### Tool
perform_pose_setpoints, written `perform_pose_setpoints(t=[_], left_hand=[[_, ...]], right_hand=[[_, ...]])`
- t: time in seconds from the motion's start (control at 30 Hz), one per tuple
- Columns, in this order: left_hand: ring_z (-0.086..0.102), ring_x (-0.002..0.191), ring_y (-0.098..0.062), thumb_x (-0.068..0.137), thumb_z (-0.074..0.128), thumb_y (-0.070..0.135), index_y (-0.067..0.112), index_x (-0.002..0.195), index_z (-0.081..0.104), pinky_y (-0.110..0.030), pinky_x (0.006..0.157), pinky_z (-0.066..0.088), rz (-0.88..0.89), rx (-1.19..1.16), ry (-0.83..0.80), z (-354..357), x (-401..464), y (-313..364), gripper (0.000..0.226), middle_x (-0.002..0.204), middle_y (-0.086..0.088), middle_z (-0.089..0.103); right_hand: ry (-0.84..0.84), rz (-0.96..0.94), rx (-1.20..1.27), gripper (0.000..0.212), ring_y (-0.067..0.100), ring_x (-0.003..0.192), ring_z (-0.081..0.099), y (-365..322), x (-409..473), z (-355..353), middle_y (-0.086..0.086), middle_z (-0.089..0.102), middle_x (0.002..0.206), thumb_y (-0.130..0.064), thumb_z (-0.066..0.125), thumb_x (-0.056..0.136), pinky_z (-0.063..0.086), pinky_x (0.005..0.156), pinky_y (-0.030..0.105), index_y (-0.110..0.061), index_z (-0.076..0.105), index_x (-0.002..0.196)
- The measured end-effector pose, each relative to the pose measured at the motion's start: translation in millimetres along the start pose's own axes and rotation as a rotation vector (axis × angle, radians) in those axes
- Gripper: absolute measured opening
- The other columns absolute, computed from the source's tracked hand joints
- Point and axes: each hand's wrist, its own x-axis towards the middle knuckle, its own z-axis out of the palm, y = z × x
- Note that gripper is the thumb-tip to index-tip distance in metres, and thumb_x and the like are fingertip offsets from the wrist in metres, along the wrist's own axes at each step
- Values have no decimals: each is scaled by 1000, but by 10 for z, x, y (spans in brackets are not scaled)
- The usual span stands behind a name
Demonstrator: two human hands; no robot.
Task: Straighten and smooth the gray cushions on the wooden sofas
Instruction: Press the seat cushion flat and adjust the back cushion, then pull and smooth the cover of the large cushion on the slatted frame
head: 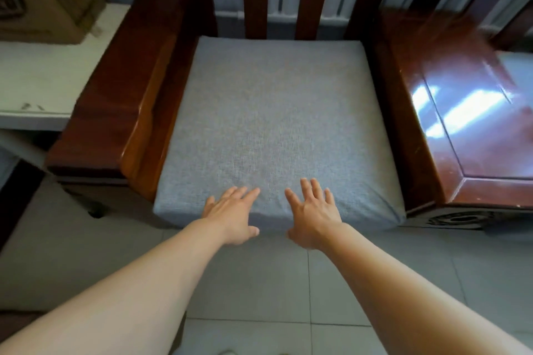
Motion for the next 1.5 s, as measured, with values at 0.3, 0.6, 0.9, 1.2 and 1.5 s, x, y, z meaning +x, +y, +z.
perform_pose_setpoints(t=[0.3, 0.6, 0.9, 1.2, 1.5], left_hand=[[8, 147, -17, 90, 55, 50, 28, 153, 6, -48, 116, 17, 17, 57, 100, -881, -1280, 164, 83, 160, 3, 12], [12, 146, -19, 90, 57, 44, 25, 152, 11, -49, 113, 19, -90, 87, 184, -1483, -2377, 100, 80, 157, 3, 21], [15, 146, -21, 91, 58, 44, 25, 152, 16, -50, 113, 18, -143, 34, 257, -1911, -2975, 74, 77, 157, 2, 23], [16, 145, -22, 90, 57, 43, 25, 151, 17, -53, 113, 15, -99, 4, 318, -2169, -3106, 353, 75, 156, 1, 26], [15, 145, -21, 90, 55, 42, 23, 150, 21, -51, 113, 12, -29, -9, 370, -2444, -3148, 695, 72, 154, 0, 29]], right_hand=[[49, 48, 77, 77, 34, 146, -7, -143, -1303, -906, 17, -4, 158, -32, 59, 90, 7, 117, 48, -19, 15, 150], [112, 37, 83, 60, 32, 136, 22, -311, -2234, -1456, 15, 22, 147, -29, 61, 86, 27, 107, 42, -16, 34, 138], [173, 10, 85, 69, 33, 131, 37, -361, -2720, -1997, 16, 29, 147, -35, 63, 89, 35, 105, 42, -17, 28, 146], [228, 46, 82, 72, 33, 129, 39, -251, -3021, -2333, 15, 30, 147, -37, 65, 88, 38, 104, 42, -18, 28, 147], [290, 84, 112, 71, 32, 133, 34, -118, -3144, -2640, 15, 27, 147, -39, 64, 87, 34, 106, 41, -19, 28, 145]])
